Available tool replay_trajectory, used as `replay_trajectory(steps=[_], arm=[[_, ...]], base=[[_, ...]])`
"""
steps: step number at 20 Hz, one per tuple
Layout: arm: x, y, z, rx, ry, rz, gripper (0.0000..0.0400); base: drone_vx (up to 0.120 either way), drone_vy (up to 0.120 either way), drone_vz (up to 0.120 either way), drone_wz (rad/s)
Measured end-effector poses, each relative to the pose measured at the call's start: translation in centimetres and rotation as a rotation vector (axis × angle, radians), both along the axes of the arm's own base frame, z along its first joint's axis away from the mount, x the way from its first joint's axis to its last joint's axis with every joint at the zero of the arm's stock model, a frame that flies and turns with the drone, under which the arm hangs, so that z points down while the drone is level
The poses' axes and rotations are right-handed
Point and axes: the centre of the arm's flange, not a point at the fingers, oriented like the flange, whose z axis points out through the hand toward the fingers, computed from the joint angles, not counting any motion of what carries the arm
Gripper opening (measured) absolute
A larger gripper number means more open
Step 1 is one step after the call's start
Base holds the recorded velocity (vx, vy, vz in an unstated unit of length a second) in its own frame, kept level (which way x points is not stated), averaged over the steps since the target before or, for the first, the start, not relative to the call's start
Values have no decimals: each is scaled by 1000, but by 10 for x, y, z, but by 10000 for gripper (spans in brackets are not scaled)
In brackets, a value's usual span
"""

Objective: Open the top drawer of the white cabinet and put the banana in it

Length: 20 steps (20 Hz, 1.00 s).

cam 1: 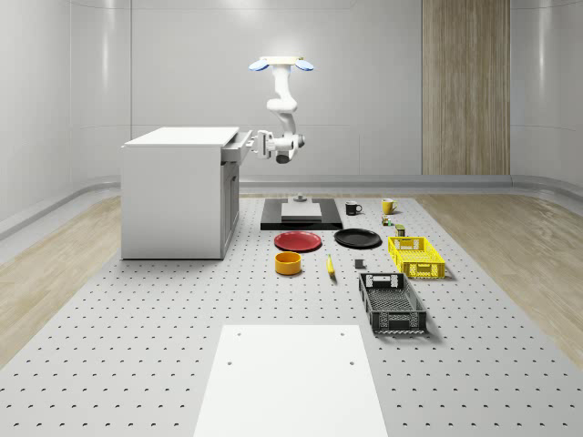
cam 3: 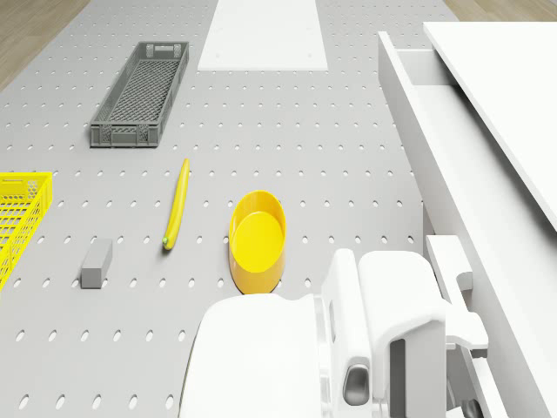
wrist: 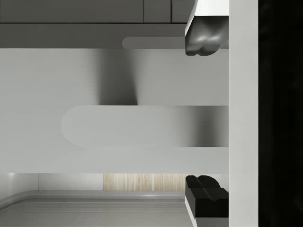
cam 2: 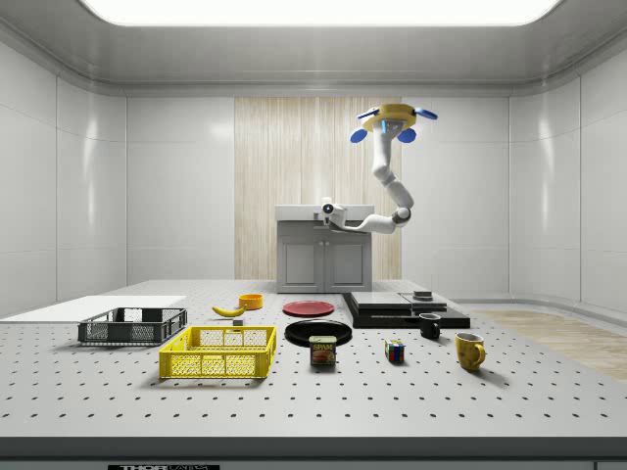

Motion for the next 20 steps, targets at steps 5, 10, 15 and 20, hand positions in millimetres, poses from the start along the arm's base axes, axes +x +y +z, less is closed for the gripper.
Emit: replay_trajectory(steps=[5, 10, 15, 20], arm=[[0, -2, 0, 0, 0, 0, 251], [0, -2, 0, -1, 1, 0, 156], [1, -10, -3, 0, -12, 1, 130], [2, -26, -10, -3, -25, 2, 157]], base=[[0, 0, 0, 0], [0, 0, 0, 0], [0, 0, 0, 0], [0, 0, 0, 0]])
